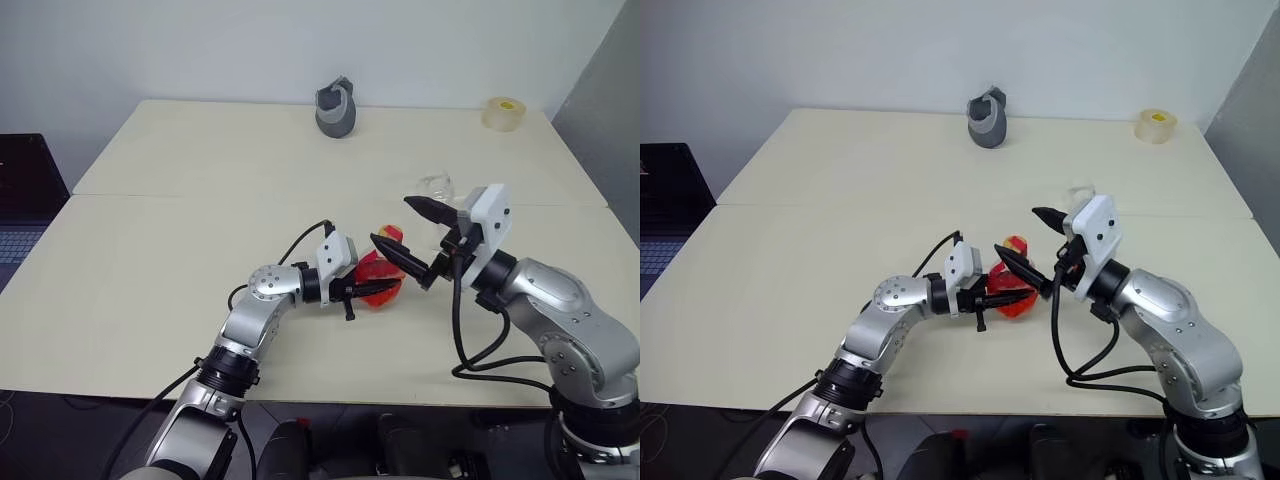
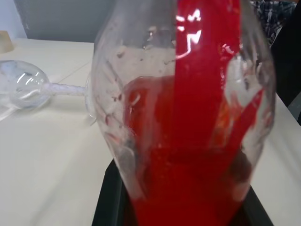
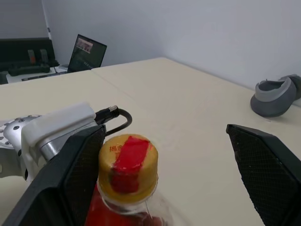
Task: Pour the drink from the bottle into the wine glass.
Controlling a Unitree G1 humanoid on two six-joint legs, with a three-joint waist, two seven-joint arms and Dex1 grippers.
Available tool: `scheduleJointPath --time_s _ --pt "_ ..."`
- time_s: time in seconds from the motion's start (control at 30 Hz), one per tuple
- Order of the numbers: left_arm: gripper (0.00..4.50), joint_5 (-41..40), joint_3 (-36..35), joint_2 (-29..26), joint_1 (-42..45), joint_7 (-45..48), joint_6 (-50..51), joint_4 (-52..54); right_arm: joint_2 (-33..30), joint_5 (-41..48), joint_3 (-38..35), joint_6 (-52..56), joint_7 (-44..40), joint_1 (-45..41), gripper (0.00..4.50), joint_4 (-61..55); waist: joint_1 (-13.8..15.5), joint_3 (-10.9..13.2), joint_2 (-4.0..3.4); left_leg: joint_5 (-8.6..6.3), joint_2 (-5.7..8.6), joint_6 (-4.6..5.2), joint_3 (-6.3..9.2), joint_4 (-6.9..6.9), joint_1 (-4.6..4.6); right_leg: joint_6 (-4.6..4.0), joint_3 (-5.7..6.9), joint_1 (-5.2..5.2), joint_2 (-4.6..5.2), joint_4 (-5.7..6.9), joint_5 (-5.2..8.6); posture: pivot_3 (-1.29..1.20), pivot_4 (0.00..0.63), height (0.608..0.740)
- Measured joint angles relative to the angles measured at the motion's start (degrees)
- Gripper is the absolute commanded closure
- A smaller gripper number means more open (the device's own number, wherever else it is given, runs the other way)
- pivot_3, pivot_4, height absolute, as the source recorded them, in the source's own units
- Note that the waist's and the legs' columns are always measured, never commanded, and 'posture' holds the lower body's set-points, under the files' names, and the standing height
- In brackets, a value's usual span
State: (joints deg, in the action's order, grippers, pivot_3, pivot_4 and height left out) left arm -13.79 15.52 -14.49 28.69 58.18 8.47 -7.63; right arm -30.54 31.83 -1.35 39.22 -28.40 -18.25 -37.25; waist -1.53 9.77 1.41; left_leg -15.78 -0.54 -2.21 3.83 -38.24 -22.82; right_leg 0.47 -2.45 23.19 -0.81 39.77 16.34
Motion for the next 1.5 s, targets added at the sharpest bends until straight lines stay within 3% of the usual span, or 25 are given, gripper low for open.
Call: scheduleJointPath --time_s 0.27,0.4,0.57,0.8,1.03,1.5 --pt "3.73 0.0 -0.3 -0.5 0.0 0.1 -0.2 -0.2 -5.7 4.0 -7.5 1.0 -3.7 3.5 0.14 0.6 0.0 0.0 0.00 0.00 0.00 0.01 -0.01 0.01 0.01 0.00 0.00 -0.01 -0.01 0.01 0.00 0.00 0.150 0.740" --pt "3.73 0.0 -0.3 -0.7 0.0 0.3 -0.2 -0.2 -7.9 10.6 -10.1 4.7 -5.6 5.0 0.14 -1.1 0.0 0.0 -0.01 0.00 -0.03 0.01 -0.02 0.05 0.03 0.00 -0.03 -0.01 -0.02 0.00 0.00 0.00 0.150 0.740" --pt "3.73 0.0 -0.2 -0.4 0.1 0.5 -0.3 -0.2 -5.9 13.2 -6.1 6.4 -2.9 2.4 0.14 -5.1 -0.2 0.0 -0.01 0.01 -0.03 0.02 -0.01 0.04 0.07 0.00 -0.03 -0.01 -0.05 0.08 0.00 0.00 0.150 0.740" --pt "3.73 0.0 -0.1 -0.4 0.2 1.1 -0.5 -0.2 -0.7 4.7 2.5 4.7 3.7 -4.8 0.14 -2.0 -0.1 0.0 -0.01 0.01 0.00 0.01 -0.01 0.03 0.02 0.00 -0.02 -0.01 -0.02 -0.01 0.00 0.00 0.150 0.740" --pt "3.73 0.2 -0.1 -0.3 0.2 1.0 -0.5 -0.6 -0.5 0.9 3.4 3.3 3.6 -5.4 0.14 0.7 0.0 0.0 -0.01 0.01 -0.01 0.01 0.01 0.04 0.01 0.00 -0.01 -0.01 -0.01 -0.03 0.00 0.00 0.150 0.740" --pt "3.73 0.4 -0.1 -0.5 0.3 1.2 -1.0 -1.5 -8.2 8.4 -7.7 5.1 -3.0 2.1 0.14 -0.2 0.0 0.0 -0.01 0.01 0.00 0.02 -0.01 0.04 0.01 0.00 -0.01 -0.01 -0.02 -0.01 0.00 0.00 0.150 0.740"
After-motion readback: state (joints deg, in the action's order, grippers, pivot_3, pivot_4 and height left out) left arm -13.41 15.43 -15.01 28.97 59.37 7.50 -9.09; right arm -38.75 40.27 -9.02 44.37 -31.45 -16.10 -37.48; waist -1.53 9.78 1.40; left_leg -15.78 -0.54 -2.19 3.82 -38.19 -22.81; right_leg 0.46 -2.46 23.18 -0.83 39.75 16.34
